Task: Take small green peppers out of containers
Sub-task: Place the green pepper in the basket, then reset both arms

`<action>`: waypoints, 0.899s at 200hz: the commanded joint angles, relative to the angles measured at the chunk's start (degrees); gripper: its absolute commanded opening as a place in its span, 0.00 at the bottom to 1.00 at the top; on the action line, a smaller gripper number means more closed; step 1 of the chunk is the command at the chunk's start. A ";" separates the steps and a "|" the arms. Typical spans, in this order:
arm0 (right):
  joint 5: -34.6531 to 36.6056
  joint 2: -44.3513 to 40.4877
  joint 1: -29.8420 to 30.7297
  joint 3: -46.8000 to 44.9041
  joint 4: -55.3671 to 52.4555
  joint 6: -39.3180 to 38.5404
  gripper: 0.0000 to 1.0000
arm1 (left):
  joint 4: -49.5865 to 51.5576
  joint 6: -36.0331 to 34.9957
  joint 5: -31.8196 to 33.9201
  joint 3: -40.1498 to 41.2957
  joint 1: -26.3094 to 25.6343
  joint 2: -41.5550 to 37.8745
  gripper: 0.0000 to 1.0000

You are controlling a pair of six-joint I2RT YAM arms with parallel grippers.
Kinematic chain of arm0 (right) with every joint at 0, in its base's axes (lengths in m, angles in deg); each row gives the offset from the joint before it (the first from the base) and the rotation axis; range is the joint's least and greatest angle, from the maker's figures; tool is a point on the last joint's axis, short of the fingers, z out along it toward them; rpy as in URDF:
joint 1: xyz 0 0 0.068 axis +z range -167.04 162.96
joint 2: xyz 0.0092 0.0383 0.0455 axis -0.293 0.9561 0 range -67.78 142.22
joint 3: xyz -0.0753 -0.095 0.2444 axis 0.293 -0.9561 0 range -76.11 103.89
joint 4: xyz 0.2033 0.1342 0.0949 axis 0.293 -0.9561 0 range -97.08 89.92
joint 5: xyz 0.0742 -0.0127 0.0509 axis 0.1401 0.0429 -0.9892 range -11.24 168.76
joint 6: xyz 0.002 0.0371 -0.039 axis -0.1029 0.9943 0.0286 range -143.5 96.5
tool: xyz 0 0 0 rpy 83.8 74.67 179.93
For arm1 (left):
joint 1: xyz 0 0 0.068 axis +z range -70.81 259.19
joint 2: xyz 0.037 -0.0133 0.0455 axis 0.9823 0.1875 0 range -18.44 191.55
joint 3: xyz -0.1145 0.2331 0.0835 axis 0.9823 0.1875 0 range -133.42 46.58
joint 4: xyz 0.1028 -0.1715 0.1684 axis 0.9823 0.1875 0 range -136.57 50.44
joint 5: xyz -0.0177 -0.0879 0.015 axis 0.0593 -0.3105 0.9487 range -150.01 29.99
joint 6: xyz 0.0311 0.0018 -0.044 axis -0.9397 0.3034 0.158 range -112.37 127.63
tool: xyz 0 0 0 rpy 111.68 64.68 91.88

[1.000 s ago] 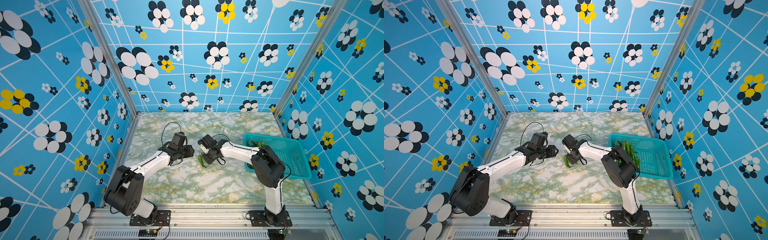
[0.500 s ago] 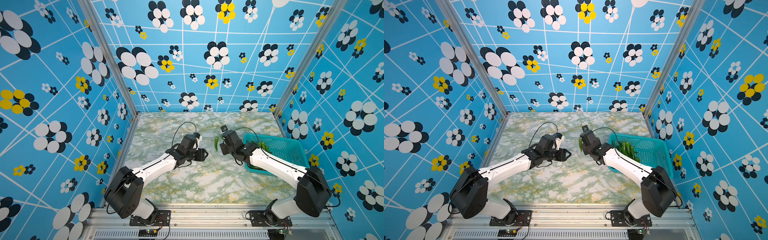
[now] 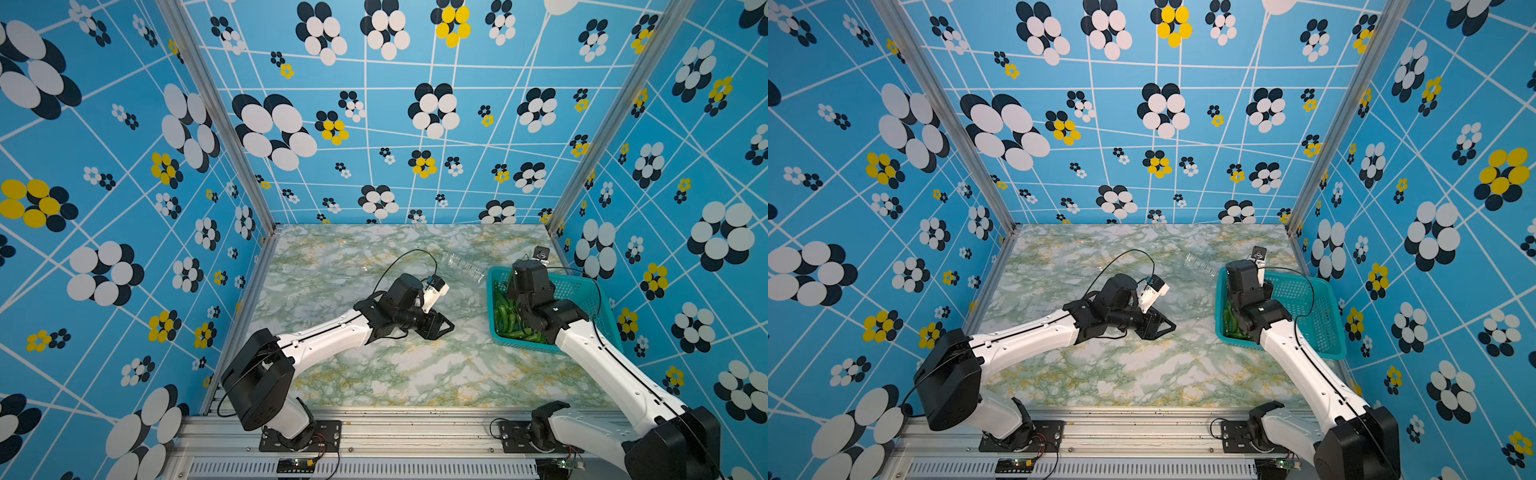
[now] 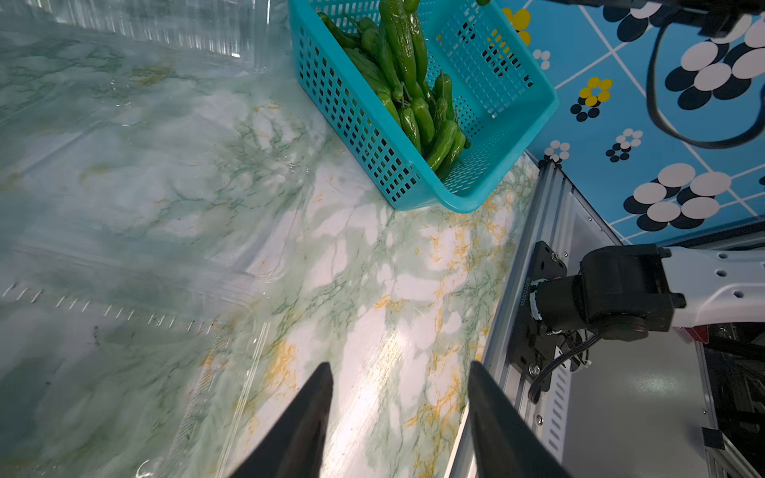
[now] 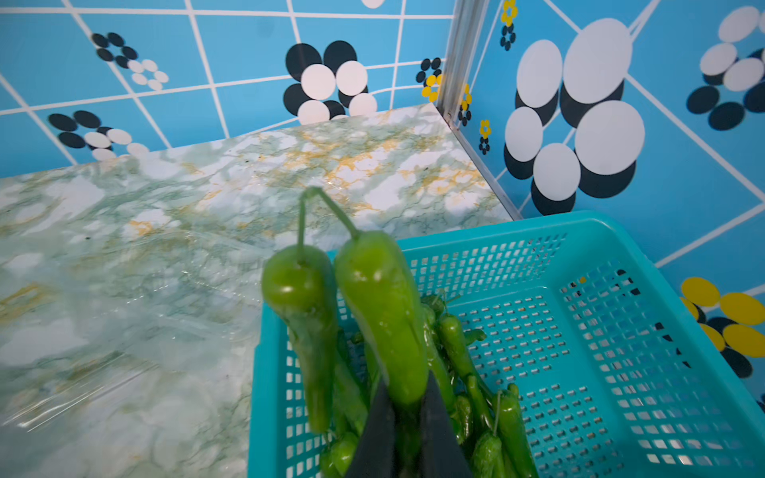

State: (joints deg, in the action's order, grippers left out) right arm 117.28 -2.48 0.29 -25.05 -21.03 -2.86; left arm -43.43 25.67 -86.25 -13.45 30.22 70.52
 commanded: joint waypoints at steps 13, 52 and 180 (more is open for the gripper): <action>0.17 5.26 -2.78 -0.64 -3.03 3.74 0.00 | 3.58 -3.18 -0.91 -3.87 -1.47 3.43 0.54; -3.46 10.30 -3.37 0.93 -4.10 4.29 0.00 | 7.27 -3.48 0.12 -6.52 -1.83 7.03 0.54; -11.63 5.16 -3.54 -0.43 0.60 2.15 0.99 | 4.69 -4.10 35.10 1.86 1.52 -4.21 0.59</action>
State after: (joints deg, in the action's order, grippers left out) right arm 109.63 5.81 -2.99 -24.43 -23.33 1.01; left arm -35.91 23.01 -59.85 -13.95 29.20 71.55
